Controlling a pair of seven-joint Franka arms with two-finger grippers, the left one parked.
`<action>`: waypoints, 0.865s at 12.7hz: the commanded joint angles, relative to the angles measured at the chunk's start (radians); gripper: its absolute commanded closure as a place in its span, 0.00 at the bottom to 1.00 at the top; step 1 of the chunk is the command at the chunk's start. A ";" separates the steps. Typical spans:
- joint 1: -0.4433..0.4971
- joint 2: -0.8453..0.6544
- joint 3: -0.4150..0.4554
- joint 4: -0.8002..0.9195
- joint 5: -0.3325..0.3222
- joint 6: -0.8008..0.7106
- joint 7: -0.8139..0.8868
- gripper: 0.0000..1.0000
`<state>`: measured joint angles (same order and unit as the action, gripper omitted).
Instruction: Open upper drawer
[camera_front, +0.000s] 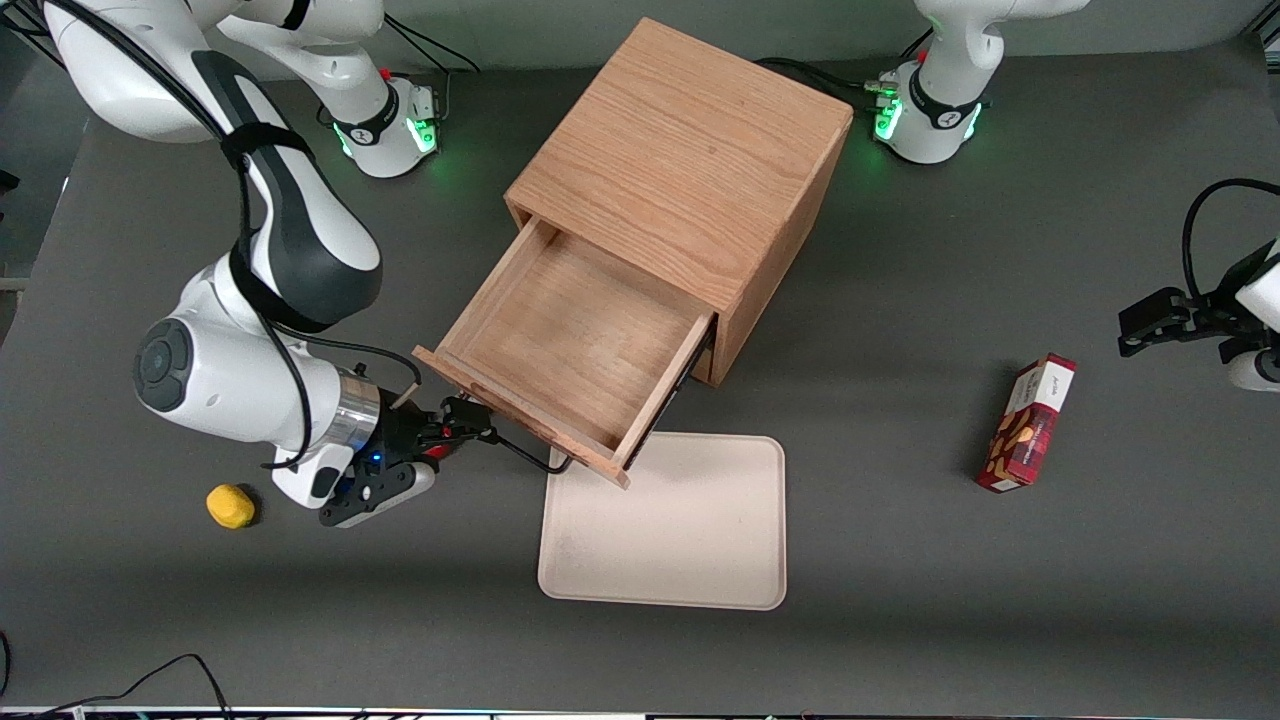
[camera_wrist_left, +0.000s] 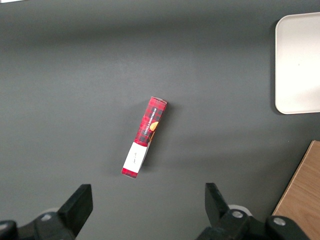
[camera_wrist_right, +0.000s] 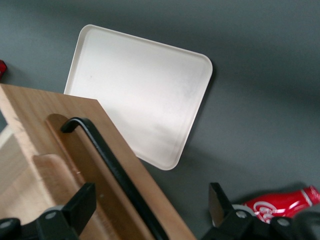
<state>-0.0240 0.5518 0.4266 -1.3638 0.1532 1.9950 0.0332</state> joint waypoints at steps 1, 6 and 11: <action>-0.028 -0.041 0.000 0.045 0.002 -0.106 0.054 0.00; -0.042 -0.196 -0.202 0.038 -0.061 -0.275 0.054 0.00; -0.045 -0.413 -0.307 -0.027 -0.165 -0.398 0.158 0.00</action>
<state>-0.0757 0.2428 0.1403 -1.3108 0.0216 1.6124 0.1242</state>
